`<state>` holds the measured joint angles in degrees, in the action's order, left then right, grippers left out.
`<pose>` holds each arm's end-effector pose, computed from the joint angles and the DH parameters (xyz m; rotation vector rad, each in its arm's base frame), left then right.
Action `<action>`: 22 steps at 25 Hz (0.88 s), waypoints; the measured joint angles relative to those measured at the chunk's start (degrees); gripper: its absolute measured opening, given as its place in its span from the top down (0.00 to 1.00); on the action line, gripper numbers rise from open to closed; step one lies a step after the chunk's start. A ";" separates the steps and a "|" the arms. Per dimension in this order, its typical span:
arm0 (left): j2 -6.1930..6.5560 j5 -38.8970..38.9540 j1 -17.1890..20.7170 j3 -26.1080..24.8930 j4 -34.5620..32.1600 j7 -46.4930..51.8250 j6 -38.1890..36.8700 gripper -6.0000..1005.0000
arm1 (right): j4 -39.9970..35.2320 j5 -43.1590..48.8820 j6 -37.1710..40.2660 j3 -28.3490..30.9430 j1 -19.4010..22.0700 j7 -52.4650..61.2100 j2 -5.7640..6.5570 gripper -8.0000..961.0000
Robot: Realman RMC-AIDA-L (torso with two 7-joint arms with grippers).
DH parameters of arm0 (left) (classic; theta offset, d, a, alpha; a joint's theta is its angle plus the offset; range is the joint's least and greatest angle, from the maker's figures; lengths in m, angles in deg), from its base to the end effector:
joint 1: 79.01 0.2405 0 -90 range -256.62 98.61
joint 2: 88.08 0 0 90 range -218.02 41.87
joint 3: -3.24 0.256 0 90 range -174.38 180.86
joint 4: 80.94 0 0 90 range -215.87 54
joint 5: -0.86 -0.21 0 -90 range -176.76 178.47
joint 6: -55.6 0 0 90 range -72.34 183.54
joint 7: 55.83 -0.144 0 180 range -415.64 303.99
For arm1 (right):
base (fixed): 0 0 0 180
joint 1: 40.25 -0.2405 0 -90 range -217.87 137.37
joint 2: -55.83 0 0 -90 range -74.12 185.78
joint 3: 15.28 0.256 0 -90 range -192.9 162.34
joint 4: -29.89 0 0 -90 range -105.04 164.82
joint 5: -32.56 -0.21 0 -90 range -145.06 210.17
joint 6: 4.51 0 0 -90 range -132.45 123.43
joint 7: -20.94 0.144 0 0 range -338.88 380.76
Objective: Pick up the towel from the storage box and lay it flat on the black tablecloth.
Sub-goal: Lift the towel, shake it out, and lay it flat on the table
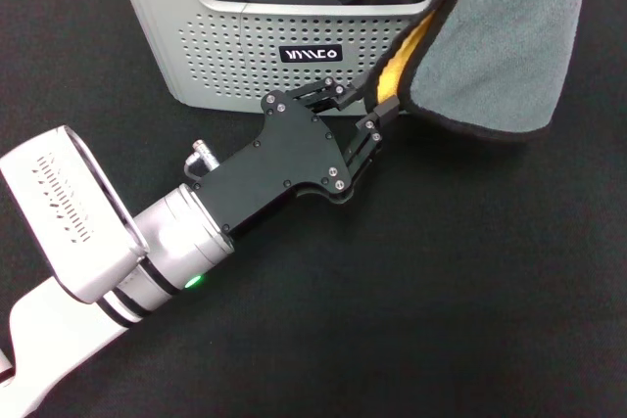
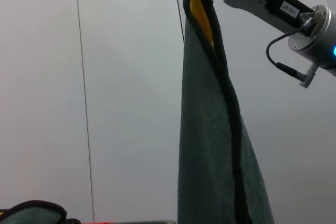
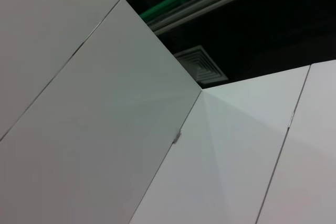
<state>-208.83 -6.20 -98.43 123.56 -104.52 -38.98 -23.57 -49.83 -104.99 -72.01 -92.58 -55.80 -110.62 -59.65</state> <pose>-0.2152 0.2711 -0.0826 -2.1922 -0.0792 -1.1612 0.0908 0.3276 0.1277 -1.8874 -0.5041 1.2545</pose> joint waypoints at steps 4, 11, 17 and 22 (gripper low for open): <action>0.00 -0.23 -0.08 0.00 0.03 -0.21 0.00 0.63 | 0.00 0.00 0.00 0.36 -0.09 0.00 0.00 0.98; 0.00 -0.12 -0.09 0.00 0.03 -0.29 -0.44 0.83 | 0.25 -0.04 0.00 0.51 -0.10 0.00 0.00 0.98; 0.00 -0.02 -0.09 0.00 -0.17 -0.21 -0.53 0.93 | 1.21 -0.11 0.00 0.45 -0.04 0.00 0.00 0.98; 0.11 0.04 -0.03 0.00 -0.53 1.40 -1.45 0.96 | 1.88 0.16 0.01 0.15 0.16 0.17 0.00 0.98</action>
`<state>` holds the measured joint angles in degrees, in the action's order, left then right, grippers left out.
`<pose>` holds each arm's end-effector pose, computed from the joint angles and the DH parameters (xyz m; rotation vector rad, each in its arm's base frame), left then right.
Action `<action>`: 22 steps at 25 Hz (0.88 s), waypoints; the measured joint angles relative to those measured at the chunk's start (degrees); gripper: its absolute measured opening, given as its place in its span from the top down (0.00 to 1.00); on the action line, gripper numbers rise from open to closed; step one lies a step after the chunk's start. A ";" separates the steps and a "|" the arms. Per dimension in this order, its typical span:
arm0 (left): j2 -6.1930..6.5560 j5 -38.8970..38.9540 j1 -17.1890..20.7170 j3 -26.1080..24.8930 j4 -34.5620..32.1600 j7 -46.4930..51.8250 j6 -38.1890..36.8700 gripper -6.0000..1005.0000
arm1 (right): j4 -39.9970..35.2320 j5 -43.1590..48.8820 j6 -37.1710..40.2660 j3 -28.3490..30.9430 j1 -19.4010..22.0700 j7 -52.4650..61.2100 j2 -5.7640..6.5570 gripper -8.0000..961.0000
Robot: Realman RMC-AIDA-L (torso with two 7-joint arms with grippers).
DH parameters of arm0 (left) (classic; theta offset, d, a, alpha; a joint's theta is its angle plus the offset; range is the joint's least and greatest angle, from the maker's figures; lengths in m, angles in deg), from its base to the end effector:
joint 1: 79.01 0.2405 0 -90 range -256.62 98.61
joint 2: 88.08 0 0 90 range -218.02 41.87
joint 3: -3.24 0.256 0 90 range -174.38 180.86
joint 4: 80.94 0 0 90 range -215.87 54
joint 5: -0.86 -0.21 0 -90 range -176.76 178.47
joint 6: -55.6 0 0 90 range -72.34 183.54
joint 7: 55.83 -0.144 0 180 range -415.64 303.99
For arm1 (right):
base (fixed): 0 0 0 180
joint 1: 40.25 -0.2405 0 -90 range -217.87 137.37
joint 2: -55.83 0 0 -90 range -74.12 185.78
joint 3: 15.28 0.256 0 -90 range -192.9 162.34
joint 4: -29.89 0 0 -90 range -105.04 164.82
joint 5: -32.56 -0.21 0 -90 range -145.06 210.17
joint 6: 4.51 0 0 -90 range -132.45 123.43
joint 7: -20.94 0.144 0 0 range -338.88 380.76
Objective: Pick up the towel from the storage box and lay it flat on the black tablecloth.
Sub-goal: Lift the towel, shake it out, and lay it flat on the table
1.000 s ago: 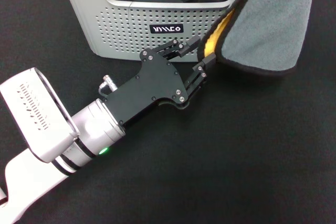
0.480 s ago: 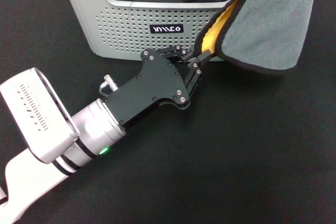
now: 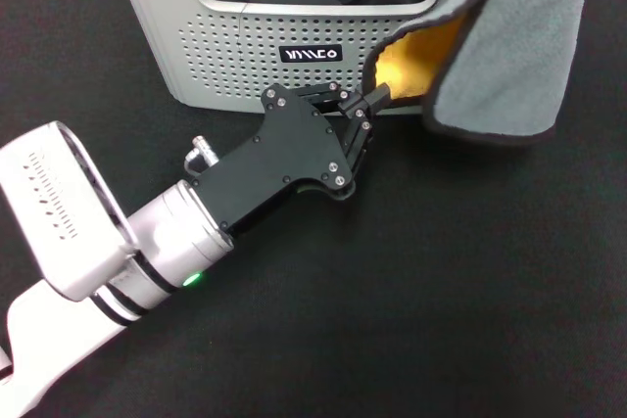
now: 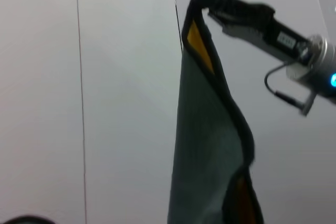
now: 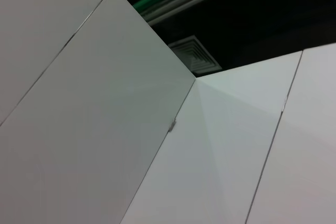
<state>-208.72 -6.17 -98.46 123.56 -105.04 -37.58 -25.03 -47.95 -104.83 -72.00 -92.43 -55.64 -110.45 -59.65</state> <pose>-0.2108 0.2702 -0.0795 -2.1859 -0.0838 -1.2109 0.0998 0.3312 0.1244 -1.8995 -0.4605 1.2418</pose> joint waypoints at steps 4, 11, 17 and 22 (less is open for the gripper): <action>0.45 -0.17 0.05 -0.20 -0.03 1.97 -3.91 0.97 | 0.44 0.32 0.00 -0.99 1.03 1.09 0.09 0.98; 5.34 -2.38 0.04 -0.62 -0.11 12.78 -20.74 0.98 | 0.25 3.91 -1.95 -3.55 4.57 11.32 0.17 0.98; 10.28 -6.22 0.49 -0.63 -4.51 23.43 -25.82 0.98 | -2.96 9.49 -6.61 -3.70 8.80 21.78 0.18 0.98; 11.95 -11.27 2.65 -1.37 -9.35 26.42 -27.60 0.98 | -9.20 11.92 -11.35 -3.73 14.99 27.44 0.16 0.98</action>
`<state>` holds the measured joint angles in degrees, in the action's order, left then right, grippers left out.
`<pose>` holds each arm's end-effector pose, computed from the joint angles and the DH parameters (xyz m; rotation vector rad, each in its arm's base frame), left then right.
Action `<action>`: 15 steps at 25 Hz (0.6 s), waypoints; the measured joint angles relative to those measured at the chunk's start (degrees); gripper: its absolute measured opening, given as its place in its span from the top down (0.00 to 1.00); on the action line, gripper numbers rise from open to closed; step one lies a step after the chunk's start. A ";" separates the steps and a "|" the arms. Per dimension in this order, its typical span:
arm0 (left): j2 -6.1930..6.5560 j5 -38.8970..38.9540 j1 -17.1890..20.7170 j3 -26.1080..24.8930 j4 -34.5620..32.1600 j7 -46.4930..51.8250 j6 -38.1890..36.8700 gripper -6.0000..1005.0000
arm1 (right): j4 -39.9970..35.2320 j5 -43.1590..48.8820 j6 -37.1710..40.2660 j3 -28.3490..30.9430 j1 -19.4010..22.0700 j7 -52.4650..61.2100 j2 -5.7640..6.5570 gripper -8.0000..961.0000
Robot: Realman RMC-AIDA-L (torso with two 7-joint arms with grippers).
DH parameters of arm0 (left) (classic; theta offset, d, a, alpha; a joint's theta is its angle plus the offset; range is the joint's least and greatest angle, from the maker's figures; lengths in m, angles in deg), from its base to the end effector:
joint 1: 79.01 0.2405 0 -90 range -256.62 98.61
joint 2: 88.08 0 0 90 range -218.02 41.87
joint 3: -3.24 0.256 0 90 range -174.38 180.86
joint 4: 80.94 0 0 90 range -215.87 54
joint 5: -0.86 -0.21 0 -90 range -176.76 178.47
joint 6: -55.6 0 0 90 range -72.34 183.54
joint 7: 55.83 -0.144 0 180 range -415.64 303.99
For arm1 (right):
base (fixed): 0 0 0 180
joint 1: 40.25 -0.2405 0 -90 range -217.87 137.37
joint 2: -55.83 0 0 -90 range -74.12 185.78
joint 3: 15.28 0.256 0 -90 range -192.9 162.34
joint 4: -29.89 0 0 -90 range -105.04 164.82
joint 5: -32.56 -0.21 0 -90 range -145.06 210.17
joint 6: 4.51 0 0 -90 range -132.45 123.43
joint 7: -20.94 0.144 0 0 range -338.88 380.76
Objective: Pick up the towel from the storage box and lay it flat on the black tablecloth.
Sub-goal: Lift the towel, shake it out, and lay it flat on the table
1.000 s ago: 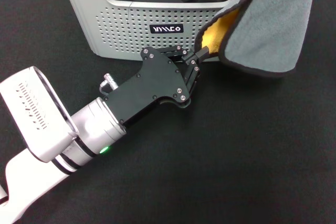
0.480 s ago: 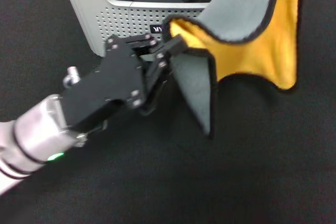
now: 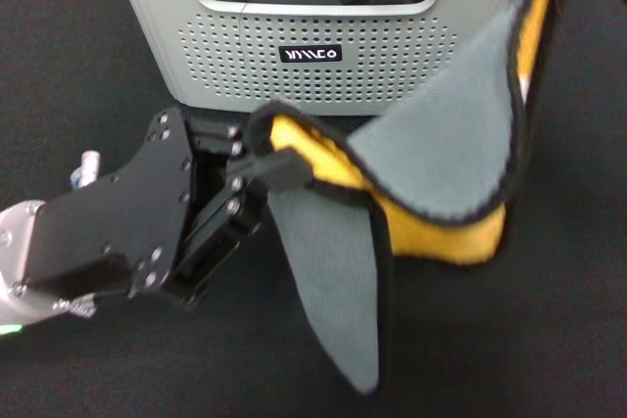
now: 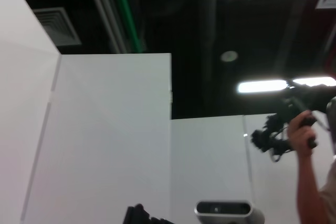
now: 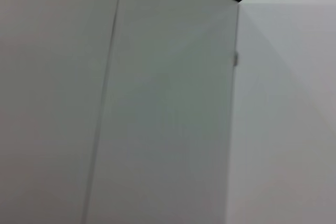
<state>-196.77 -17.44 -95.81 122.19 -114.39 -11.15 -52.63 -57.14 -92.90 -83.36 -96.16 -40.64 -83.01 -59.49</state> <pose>-0.2065 0.2228 0.0103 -2.4284 -0.0303 -1.8348 0.1346 0.2579 0.0927 -2.3433 -0.1061 1.3223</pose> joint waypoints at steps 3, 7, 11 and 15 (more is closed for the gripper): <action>0.20 -5.08 2.36 -3.87 -4.02 5.27 -0.38 0.98 | -4.33 0.46 -3.32 0.22 5.90 2.16 -0.08 0.98; -0.33 -16.21 7.66 -12.37 -13.11 15.34 -0.51 0.98 | -8.68 1.23 -9.26 1.50 13.60 4.14 -0.67 0.98; -2.96 -26.27 14.07 -21.01 -24.36 25.97 -0.55 0.98 | -7.94 1.03 -17.09 3.67 17.02 6.79 -0.95 0.98; -6.40 -34.67 19.67 -26.17 -32.48 32.44 -0.63 0.98 | -5.10 1.06 -21.53 4.07 19.70 6.86 -0.95 0.98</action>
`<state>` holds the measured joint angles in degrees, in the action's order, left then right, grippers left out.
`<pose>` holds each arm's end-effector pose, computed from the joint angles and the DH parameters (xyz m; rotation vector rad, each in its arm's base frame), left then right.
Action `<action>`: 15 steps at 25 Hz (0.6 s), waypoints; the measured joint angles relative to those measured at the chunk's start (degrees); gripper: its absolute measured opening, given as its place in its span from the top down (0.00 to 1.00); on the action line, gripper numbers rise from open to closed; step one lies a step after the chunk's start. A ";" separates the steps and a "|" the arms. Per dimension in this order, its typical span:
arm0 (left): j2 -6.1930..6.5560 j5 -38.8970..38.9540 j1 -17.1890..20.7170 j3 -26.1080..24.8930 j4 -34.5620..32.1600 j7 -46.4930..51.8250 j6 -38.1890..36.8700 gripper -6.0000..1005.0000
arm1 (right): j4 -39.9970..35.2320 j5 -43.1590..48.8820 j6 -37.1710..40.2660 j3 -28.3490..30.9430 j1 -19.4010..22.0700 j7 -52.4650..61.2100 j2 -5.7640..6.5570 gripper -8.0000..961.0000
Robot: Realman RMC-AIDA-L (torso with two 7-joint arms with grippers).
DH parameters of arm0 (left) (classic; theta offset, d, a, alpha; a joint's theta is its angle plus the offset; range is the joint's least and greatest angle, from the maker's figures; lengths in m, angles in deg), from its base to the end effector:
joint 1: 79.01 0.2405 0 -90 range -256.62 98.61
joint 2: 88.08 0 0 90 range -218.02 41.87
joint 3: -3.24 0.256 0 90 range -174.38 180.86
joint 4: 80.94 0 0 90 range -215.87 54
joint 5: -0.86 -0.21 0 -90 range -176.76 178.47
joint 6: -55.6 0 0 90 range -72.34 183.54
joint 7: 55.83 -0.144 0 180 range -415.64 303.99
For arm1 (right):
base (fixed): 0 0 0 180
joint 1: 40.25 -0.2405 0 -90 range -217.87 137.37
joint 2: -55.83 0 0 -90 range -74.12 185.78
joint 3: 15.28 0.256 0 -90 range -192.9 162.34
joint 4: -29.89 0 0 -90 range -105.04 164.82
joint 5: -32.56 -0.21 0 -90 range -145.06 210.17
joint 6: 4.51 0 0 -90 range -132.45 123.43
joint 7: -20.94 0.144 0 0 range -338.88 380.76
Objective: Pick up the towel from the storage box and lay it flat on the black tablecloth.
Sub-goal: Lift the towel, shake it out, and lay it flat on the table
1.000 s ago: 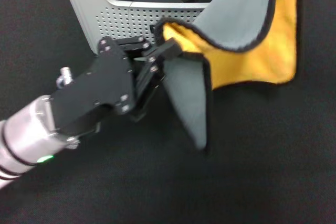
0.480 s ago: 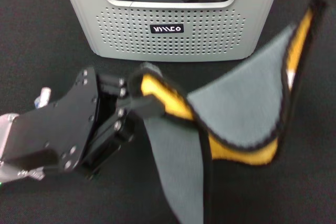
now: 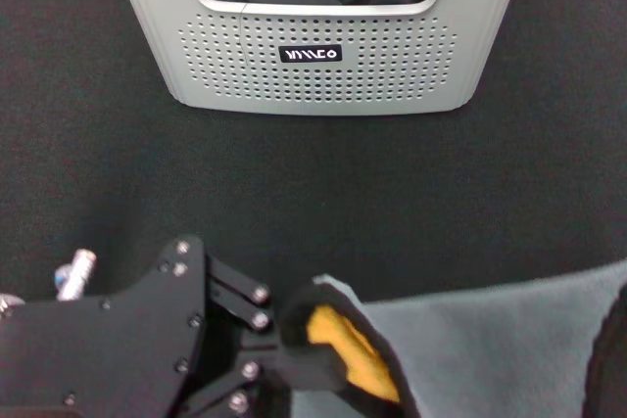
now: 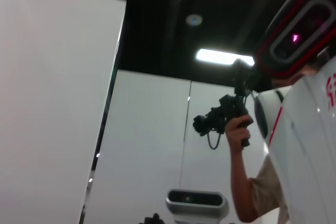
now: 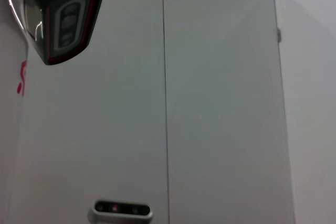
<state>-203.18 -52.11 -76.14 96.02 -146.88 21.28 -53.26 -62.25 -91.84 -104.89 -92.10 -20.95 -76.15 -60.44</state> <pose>-0.1831 0.1683 0.0290 2.5222 0.1571 1.6347 0.1799 0.1519 0.1006 -2.4970 0.0595 1.3647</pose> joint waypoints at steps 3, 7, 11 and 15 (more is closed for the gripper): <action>-1.87 -4.31 2.06 -2.90 -1.24 4.72 -0.83 0.98 | 3.08 0.67 -0.79 -0.37 1.81 -1.37 0.28 0.98; -2.25 -5.52 0.27 -4.60 4.69 7.37 -1.38 0.98 | 14.55 1.91 -0.89 1.00 1.16 -4.64 0.68 0.98; -4.21 -10.90 -9.33 -11.76 19.20 7.12 -0.83 0.98 | 24.57 2.79 -0.69 3.19 -2.76 -7.51 0.76 0.98; -3.96 -19.00 -21.08 -18.53 34.68 4.43 1.27 0.98 | 40.90 4.72 -0.60 5.54 -13.21 -12.03 1.12 0.98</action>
<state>-207.13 -71.11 -97.22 77.49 -112.20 25.72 -51.99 -21.35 -87.13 -105.49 -86.55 -34.16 -88.18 -59.32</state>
